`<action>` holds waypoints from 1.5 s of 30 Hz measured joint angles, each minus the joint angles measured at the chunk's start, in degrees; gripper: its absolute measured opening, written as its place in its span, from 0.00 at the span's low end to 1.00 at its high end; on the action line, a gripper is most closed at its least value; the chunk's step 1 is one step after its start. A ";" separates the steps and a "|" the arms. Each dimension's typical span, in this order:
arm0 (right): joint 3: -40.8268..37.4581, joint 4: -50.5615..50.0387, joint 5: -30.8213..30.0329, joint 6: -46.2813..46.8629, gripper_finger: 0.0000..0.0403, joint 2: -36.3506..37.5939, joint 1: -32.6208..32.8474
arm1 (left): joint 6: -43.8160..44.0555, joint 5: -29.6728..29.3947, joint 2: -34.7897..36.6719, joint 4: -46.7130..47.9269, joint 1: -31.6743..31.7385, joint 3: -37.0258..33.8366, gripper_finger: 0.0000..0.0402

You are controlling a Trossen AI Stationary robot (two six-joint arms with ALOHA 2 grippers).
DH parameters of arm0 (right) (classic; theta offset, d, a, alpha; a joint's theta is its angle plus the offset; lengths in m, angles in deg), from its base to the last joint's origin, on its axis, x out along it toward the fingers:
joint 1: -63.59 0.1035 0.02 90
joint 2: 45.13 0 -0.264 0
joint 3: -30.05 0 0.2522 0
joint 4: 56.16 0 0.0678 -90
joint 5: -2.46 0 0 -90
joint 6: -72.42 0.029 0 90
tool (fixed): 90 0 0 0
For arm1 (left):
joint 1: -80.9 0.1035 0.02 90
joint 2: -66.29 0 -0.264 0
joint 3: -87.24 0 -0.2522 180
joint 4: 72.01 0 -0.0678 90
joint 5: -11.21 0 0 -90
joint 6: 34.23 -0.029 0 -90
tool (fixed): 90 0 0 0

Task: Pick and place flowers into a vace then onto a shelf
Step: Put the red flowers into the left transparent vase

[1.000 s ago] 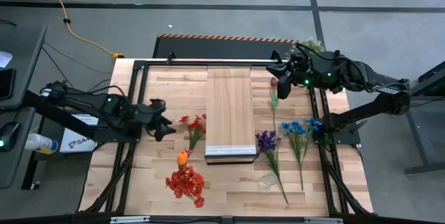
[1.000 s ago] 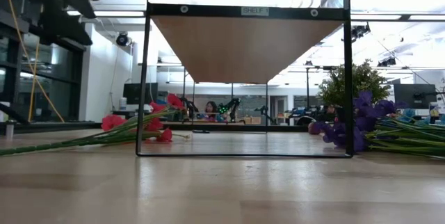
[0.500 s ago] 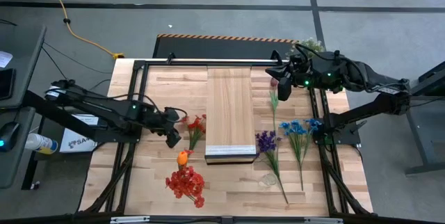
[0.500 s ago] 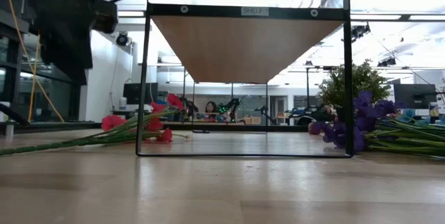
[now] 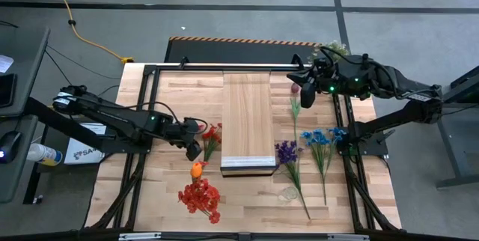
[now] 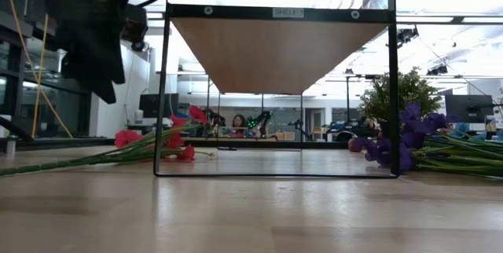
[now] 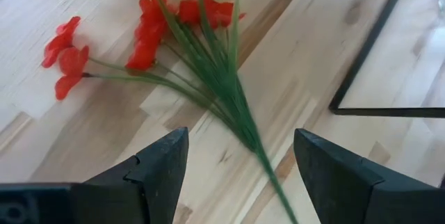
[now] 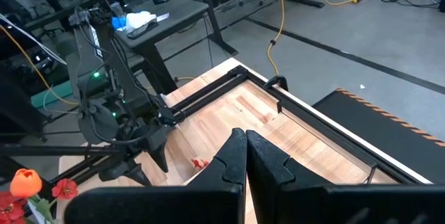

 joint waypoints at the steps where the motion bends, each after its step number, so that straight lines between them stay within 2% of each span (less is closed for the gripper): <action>1: 0.00 0.00 0.02 0.00 0.00 0.04 0.00 | 0.01 -0.06 0.00 -0.10 0.00 0.00 0.73; 12: 0.00 0.00 2.27 0.37 0.00 0.15 0.02 | 0.54 0.23 0.00 -0.19 -0.02 0.00 0.73; 21: 0.00 0.00 3.33 0.44 0.00 0.15 0.02 | 8.85 5.08 -1.91 0.60 -0.02 0.00 0.73; 32: 0.00 0.02 3.34 0.44 0.00 0.15 0.02 | 12.43 13.11 -9.77 0.07 -0.03 0.00 0.73; 45: 0.00 0.02 3.37 0.46 0.00 0.15 0.02 | 16.79 13.59 -11.50 -1.20 -0.04 0.00 0.73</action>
